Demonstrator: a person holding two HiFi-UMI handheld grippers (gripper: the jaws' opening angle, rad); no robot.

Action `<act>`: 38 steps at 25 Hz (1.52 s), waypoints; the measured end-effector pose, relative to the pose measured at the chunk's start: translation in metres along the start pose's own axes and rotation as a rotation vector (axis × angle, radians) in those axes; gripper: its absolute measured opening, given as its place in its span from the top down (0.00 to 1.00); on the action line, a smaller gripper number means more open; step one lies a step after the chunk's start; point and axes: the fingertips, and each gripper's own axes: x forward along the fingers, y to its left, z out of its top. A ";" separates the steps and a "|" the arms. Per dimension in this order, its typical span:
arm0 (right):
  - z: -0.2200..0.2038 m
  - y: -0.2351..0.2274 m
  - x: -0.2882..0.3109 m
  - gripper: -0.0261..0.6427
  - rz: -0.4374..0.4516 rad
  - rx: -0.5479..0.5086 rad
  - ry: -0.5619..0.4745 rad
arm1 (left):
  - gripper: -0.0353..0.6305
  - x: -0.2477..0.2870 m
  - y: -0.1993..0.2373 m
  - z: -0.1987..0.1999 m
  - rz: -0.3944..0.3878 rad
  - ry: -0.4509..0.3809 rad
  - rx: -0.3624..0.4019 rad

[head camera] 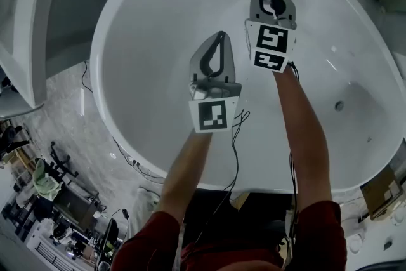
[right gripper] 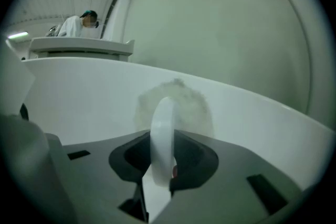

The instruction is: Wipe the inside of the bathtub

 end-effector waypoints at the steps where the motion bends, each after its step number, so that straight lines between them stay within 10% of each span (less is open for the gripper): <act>1: 0.002 0.007 0.002 0.82 0.015 -0.023 0.000 | 0.92 0.000 0.001 0.000 0.003 -0.003 -0.004; 20: 0.054 0.002 -0.081 0.82 -0.078 0.113 -0.019 | 0.92 -0.001 0.029 0.107 -0.109 -0.067 -0.020; 38: 0.224 -0.077 -0.442 0.82 -0.400 0.144 -0.258 | 0.92 -0.167 -0.141 0.309 -0.423 -0.199 0.048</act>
